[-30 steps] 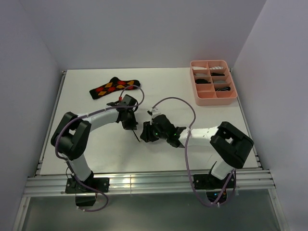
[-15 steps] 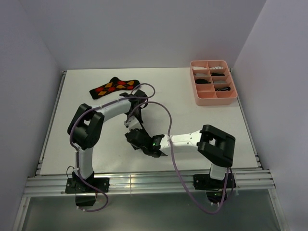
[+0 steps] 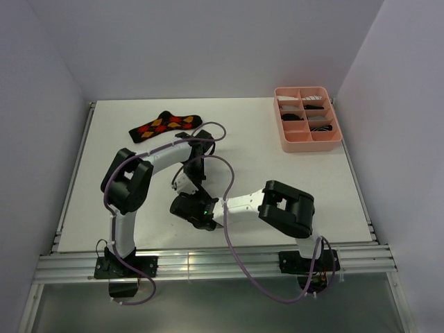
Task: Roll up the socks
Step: Roll the sock at the center of the board.
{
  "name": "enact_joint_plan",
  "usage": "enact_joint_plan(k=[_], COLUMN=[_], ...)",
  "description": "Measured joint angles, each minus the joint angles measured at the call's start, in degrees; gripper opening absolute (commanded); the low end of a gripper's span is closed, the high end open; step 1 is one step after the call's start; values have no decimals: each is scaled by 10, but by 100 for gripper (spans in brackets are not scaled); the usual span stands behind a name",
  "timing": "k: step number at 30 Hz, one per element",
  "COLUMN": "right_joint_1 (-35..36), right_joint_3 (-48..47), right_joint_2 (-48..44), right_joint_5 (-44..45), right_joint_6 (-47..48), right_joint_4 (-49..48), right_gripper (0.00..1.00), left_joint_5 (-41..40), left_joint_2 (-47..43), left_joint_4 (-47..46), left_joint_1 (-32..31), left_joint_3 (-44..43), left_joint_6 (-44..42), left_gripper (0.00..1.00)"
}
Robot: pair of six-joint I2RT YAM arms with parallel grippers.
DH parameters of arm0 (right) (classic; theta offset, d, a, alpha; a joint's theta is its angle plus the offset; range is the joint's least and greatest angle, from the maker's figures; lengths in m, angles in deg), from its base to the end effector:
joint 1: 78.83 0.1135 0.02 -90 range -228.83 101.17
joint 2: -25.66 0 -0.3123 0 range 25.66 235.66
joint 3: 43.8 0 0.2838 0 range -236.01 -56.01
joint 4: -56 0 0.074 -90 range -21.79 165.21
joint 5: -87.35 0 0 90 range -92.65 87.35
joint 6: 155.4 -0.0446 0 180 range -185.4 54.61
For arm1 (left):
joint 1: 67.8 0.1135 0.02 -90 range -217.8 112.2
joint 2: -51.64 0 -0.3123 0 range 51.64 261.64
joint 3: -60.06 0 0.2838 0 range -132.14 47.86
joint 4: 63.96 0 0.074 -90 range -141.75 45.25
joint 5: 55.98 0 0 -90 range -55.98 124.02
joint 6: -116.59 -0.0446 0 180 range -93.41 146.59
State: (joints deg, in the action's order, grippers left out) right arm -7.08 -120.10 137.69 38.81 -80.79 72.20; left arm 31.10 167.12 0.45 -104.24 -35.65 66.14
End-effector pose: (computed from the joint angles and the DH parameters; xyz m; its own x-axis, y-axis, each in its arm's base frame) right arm 0.1639 0.4027 0.1527 -0.3927 -0.5557 -0.7328 -0.4975 0.7985 -0.3389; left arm 0.3500 -0.2556 0.1815 -0.9922 -0.0579 -0.1105 -0.0554 0.9981 -0.0255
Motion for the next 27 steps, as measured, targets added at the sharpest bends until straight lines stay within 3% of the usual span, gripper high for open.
enact_joint_plan(k=[3, 9, 14, 17, 20, 21, 23, 27], right_joint_1=[0, 0, -10, -30, -54, -61, -79, -115], right_joint_3=[-8, -4, 19, 49, 85, 96, 116, 149], right_joint_2=[9, 9, -4, -28, -54, -60, -75, -94], right_joint_5=[14, -1, -34, -84, -145, -162, -205, -288], right_joint_6=[-4, -11, -14, -21, -32, -37, -48, -67], right_joint_4=[3, -3, -29, -59, -98, -109, -132, -173], right_gripper=[52, 31, 0, 0, 0, 0, 0, 0], left_joint_5=[0, 0, 2, 2, 2, 4, 7, 16], left_joint_2=[1, 2, 1, -6, -18, -22, -34, -75], left_joint_4=[3, 3, -1, -10, -24, -30, -41, -57], left_joint_1=[0, -1, -2, -2, -1, 0, 4, 23], left_joint_3=[-1, -2, 0, 8, 21, 25, 36, 52], left_joint_6=[-2, -8, -10, -9, -4, 1, 9, 28], left_gripper=[1, 3, 13, 20, 36, 47, 55, 59])
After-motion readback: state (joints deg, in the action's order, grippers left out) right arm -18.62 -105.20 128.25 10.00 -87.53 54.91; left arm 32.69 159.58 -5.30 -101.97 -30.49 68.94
